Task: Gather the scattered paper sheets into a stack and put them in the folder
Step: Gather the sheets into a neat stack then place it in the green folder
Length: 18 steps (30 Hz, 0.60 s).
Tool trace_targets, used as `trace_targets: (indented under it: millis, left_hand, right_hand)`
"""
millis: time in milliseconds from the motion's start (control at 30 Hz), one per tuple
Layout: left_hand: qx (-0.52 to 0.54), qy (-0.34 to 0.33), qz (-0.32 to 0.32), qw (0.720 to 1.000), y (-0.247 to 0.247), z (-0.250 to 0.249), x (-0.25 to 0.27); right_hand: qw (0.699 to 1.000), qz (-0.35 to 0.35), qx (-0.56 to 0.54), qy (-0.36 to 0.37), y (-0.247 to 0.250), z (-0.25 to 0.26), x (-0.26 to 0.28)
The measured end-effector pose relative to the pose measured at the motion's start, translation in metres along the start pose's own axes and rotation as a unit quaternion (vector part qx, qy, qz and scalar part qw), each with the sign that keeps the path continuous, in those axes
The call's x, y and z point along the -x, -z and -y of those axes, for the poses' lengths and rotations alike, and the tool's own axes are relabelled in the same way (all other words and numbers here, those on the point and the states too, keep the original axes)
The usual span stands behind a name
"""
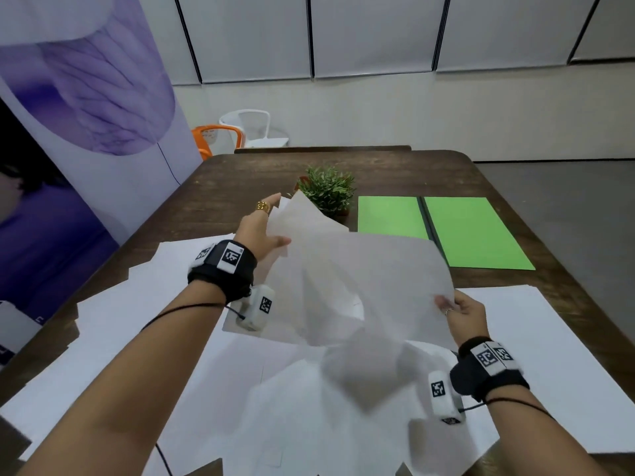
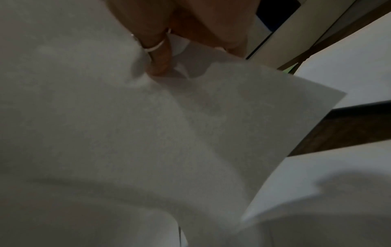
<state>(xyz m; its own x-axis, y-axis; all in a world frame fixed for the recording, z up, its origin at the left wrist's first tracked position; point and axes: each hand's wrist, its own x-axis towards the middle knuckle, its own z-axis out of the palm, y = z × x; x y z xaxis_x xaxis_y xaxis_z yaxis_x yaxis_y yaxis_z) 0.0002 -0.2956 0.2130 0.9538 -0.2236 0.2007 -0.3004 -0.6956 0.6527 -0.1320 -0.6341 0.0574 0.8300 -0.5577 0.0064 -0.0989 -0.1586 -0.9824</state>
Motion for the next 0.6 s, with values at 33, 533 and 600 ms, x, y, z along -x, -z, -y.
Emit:
trace_targets:
  millis: [33, 533, 600]
  left_hand:
    - [-0.011, -0.010, 0.023, 1.000, 0.001, -0.002, -0.002]
    - [0.008, -0.130, 0.157, 0.979, -0.016, -0.069, 0.000]
    - [-0.005, -0.159, 0.149, 0.976, -0.016, -0.077, 0.004]
  right_hand:
    - [1.000, 0.014, -0.008, 0.004, 0.000, 0.007, 0.002]
    - [0.968, 0.101, 0.046, 0.225, -0.034, 0.104, 0.005]
    - [0.965, 0.121, 0.034, 0.232, -0.038, 0.112, 0.004]
